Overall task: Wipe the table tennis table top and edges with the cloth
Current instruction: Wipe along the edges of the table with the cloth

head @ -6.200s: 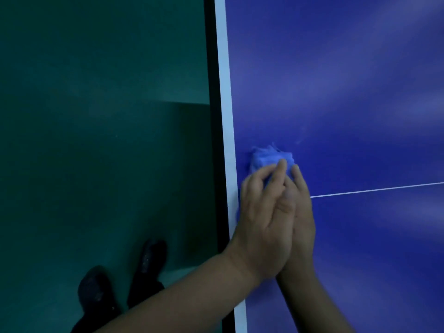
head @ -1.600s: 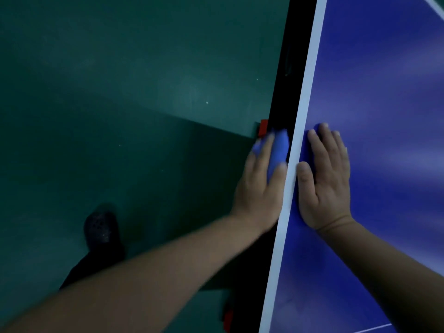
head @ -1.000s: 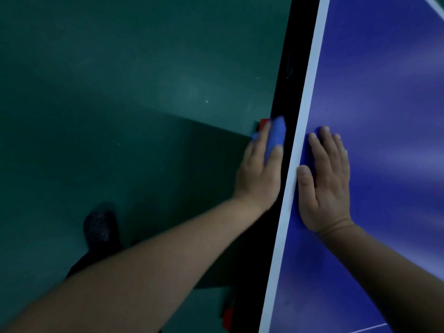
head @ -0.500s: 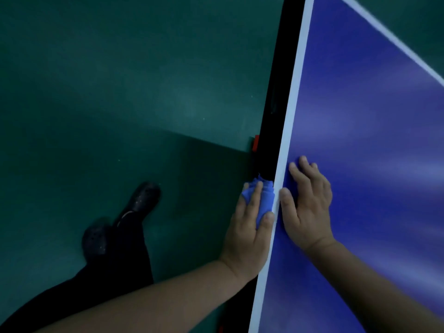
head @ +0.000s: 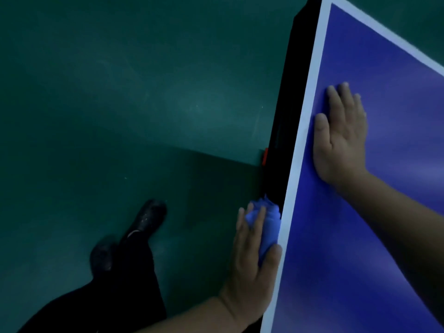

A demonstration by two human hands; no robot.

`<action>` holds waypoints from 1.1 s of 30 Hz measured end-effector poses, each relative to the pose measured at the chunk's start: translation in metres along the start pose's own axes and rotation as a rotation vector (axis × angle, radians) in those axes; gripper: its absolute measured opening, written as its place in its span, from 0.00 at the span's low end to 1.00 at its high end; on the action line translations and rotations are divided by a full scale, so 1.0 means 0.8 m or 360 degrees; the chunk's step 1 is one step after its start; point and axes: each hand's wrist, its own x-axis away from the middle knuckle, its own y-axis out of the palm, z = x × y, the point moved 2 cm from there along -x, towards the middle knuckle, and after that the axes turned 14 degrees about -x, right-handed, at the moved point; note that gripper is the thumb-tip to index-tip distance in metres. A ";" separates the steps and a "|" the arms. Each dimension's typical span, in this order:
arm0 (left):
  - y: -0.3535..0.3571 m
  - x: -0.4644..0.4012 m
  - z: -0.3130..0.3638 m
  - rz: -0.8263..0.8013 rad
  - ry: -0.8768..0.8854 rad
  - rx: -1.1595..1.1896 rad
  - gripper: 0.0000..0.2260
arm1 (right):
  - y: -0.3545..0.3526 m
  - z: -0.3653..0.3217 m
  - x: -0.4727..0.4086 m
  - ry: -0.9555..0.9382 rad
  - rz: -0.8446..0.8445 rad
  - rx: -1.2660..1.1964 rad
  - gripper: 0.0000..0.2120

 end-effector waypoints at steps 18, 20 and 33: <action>-0.021 -0.093 0.032 -0.0055 -0.0042 0.0115 0.34 | 0.004 0.001 0.002 -0.0031 0.0012 -0.0019 0.29; -0.022 -0.094 0.037 -0.0100 -0.0127 0.0134 0.36 | 0.004 0.001 0.001 -0.0042 0.0020 -0.0018 0.29; -0.025 -0.142 0.044 0.0075 0.0038 0.0102 0.26 | 0.001 0.001 0.000 -0.0028 0.0016 -0.0005 0.29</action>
